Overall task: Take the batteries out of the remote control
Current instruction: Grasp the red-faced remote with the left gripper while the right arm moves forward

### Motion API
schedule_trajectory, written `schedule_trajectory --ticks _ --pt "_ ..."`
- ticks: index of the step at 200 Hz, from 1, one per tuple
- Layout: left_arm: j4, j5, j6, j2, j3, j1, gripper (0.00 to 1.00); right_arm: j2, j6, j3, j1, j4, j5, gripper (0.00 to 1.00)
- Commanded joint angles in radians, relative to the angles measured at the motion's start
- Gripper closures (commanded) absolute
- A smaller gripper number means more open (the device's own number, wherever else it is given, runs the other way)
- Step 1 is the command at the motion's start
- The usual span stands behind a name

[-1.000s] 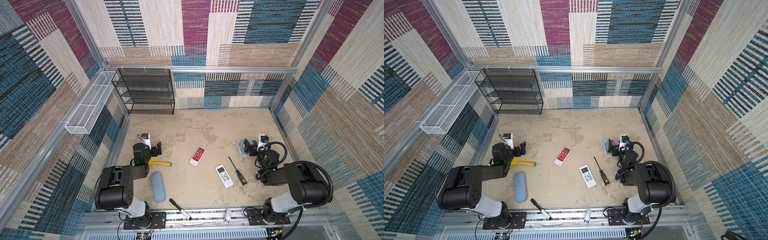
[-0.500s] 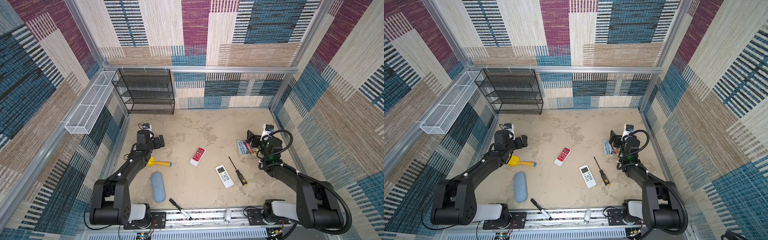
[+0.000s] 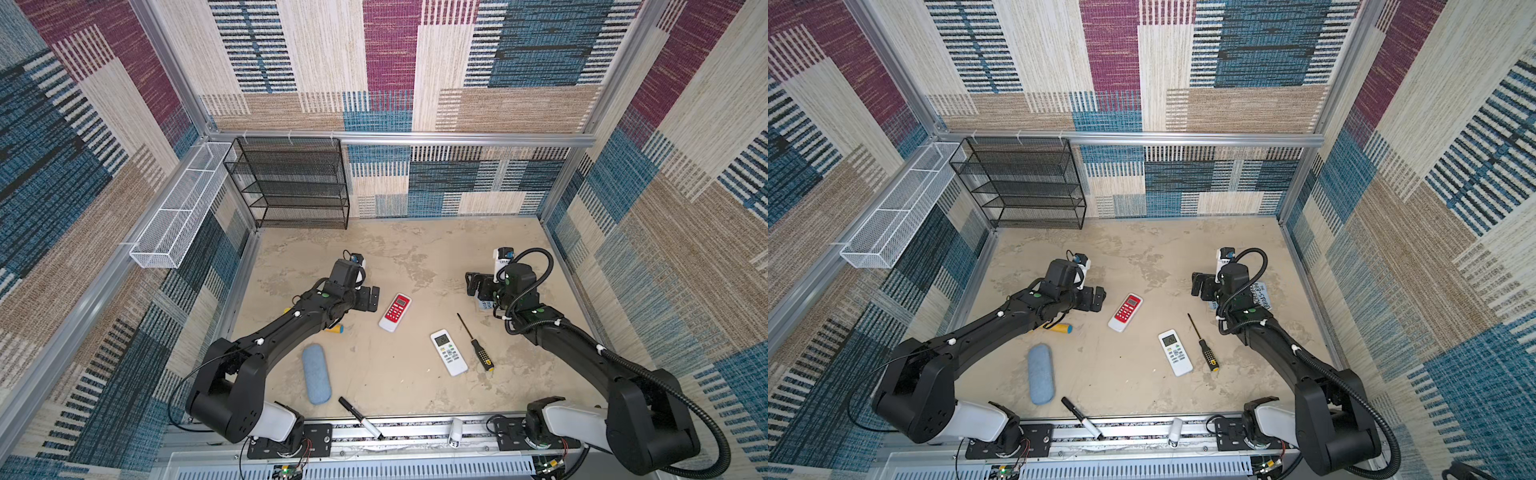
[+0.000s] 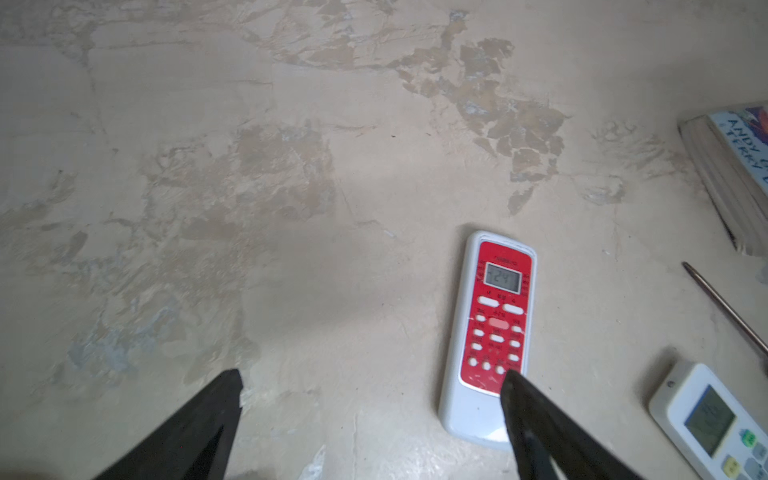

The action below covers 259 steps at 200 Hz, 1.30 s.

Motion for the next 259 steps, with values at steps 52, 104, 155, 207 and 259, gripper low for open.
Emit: schedule_trajectory --ticks 52,104,155,207,259 --pt "-0.211 -0.018 0.041 0.264 0.270 -0.156 0.05 0.009 0.041 -0.002 0.006 -0.086 -0.040 0.00" --pt "-0.316 -0.009 0.085 0.442 0.443 -0.194 0.10 0.027 0.027 -0.009 0.006 -0.062 -0.063 0.00" --pt "-0.365 -0.013 0.098 0.546 0.526 -0.206 0.16 0.067 0.025 0.005 0.006 -0.051 -0.088 0.00" --pt "-0.377 -0.046 0.090 0.603 0.559 -0.208 0.23 0.080 0.020 0.023 0.007 -0.054 -0.093 0.00" --pt "-0.401 -0.057 0.085 0.640 0.581 -0.208 0.37 0.072 0.021 0.030 0.006 -0.058 -0.094 0.00"
